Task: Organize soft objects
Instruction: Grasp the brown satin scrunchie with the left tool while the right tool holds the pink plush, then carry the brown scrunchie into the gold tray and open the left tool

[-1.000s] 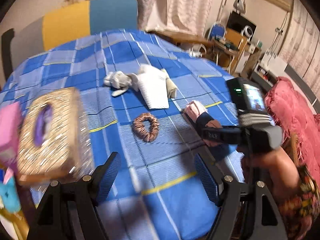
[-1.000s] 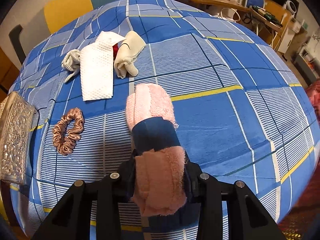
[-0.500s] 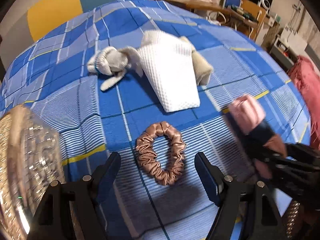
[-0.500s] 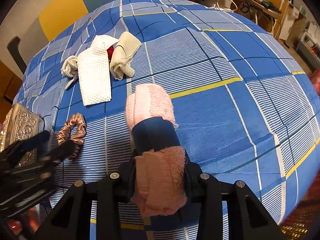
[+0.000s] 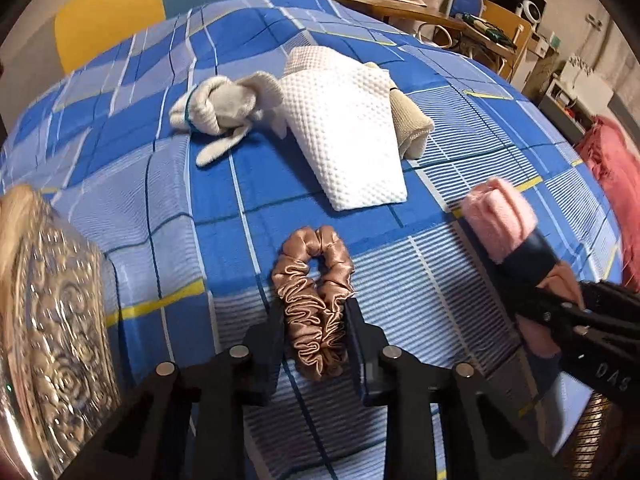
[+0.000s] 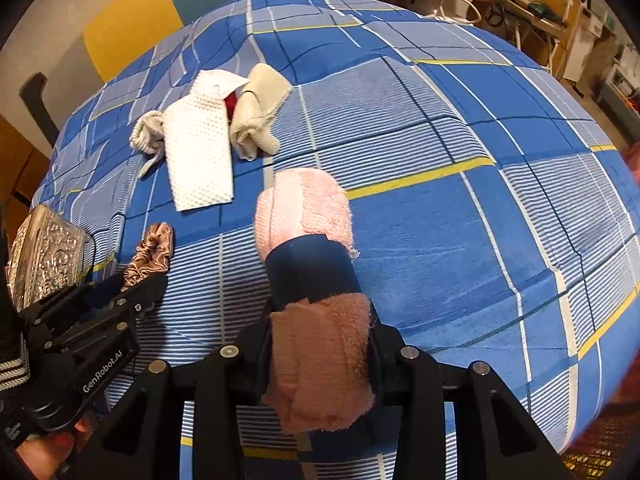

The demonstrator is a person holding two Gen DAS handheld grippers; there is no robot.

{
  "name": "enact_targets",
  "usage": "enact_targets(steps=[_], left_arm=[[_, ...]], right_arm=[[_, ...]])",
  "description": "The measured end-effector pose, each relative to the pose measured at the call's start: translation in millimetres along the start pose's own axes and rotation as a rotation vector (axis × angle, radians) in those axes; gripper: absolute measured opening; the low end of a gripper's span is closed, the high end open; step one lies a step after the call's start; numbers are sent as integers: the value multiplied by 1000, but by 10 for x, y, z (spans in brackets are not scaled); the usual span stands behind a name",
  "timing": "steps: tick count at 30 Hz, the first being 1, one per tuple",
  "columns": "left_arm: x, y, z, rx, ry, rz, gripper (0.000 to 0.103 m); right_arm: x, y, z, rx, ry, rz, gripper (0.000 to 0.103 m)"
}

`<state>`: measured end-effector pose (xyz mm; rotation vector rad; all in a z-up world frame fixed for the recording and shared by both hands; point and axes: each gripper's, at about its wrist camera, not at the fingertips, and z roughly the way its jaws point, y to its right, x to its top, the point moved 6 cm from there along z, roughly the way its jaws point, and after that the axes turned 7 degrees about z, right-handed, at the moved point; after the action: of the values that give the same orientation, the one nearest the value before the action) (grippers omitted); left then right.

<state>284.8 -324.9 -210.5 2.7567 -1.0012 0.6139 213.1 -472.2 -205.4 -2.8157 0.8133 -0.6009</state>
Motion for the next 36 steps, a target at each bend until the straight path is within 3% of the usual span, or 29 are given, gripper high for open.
enact_targets(steps=[3,8,16,22,30,36], left_arm=[[-8,35,-29,-24,-9,-17,22],[-163,-20,-255,-41,44,-73,21],[-502,142,-711,-98,120,-49,21],[-672,158,-1227,-110,222,-20,21],[-984,-327,-1762,-92,296,-129,21],[-1318,-949,-2060,-8,342,-242,21]], right_arm=[[-14,-101,21,33,-3,-22,39],[-38,-192,45,30,5,-66,38],[-65,-228,51,29,15,-72,38],[-81,-203,33,14,25,-88,38],[-81,-204,13,12,36,-90,38],[-90,-200,-2,7,45,-86,38]])
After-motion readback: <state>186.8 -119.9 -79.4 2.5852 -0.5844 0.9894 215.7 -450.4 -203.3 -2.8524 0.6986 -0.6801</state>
